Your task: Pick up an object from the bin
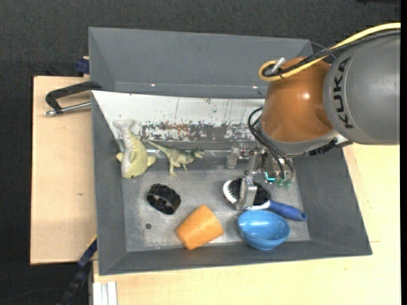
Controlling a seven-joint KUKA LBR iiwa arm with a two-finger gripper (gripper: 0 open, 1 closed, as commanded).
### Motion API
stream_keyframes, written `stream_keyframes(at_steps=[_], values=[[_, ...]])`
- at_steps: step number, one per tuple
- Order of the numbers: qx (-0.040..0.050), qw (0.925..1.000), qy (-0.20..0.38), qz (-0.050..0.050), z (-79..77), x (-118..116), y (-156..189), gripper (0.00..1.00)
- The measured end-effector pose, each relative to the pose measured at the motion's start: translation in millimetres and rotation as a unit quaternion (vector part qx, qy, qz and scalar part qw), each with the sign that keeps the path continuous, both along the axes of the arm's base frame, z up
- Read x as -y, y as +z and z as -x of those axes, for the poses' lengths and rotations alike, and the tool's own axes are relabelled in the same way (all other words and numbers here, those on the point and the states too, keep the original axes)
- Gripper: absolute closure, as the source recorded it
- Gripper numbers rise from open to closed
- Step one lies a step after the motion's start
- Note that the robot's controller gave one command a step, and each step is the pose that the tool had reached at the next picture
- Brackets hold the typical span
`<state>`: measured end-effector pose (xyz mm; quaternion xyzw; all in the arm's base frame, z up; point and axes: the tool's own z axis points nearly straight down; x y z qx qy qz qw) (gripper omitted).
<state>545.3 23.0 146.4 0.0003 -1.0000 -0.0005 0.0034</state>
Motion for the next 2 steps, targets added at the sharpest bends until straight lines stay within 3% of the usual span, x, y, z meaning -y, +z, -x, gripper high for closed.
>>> stream_keyframes(at_steps=[1,2], values=[[0.0045,0.9935,0.114,0.001,22.1,66.4,-57.3,0.0],[0.0067,0.9934,0.115,0.0,20.8,64.6,-55.3,1.0]])
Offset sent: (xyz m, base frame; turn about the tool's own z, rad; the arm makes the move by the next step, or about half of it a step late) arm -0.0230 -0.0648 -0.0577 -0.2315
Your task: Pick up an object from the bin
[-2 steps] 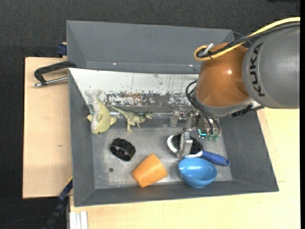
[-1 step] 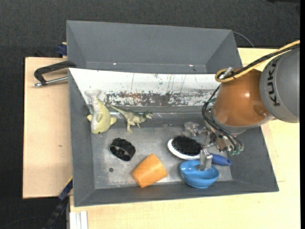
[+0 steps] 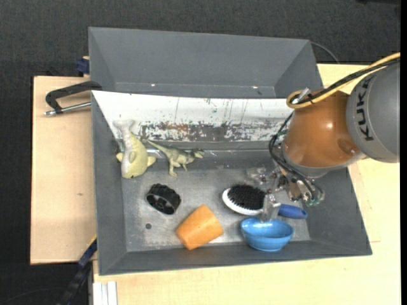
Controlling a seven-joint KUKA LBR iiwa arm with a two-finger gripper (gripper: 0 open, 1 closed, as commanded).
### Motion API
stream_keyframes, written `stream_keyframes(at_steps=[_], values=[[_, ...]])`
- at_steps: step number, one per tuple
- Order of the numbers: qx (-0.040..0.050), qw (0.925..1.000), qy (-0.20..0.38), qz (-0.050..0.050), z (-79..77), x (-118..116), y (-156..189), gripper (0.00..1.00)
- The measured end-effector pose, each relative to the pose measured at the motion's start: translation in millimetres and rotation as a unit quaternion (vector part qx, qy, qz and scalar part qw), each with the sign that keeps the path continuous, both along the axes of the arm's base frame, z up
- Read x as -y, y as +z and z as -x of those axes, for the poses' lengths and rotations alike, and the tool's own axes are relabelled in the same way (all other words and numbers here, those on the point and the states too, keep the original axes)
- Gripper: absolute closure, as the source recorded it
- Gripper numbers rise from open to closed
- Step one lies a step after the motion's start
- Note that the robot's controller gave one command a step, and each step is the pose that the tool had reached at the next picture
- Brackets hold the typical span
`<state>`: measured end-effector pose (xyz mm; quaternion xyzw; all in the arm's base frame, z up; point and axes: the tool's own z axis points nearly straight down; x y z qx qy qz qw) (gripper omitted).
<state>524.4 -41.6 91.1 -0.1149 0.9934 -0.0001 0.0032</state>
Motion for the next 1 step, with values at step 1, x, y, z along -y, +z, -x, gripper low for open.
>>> stream_keyframes(at_steps=[1], values=[[0.0033,0.9989,0.047,0.001,16.8,-9.9,175.3,1.0]])
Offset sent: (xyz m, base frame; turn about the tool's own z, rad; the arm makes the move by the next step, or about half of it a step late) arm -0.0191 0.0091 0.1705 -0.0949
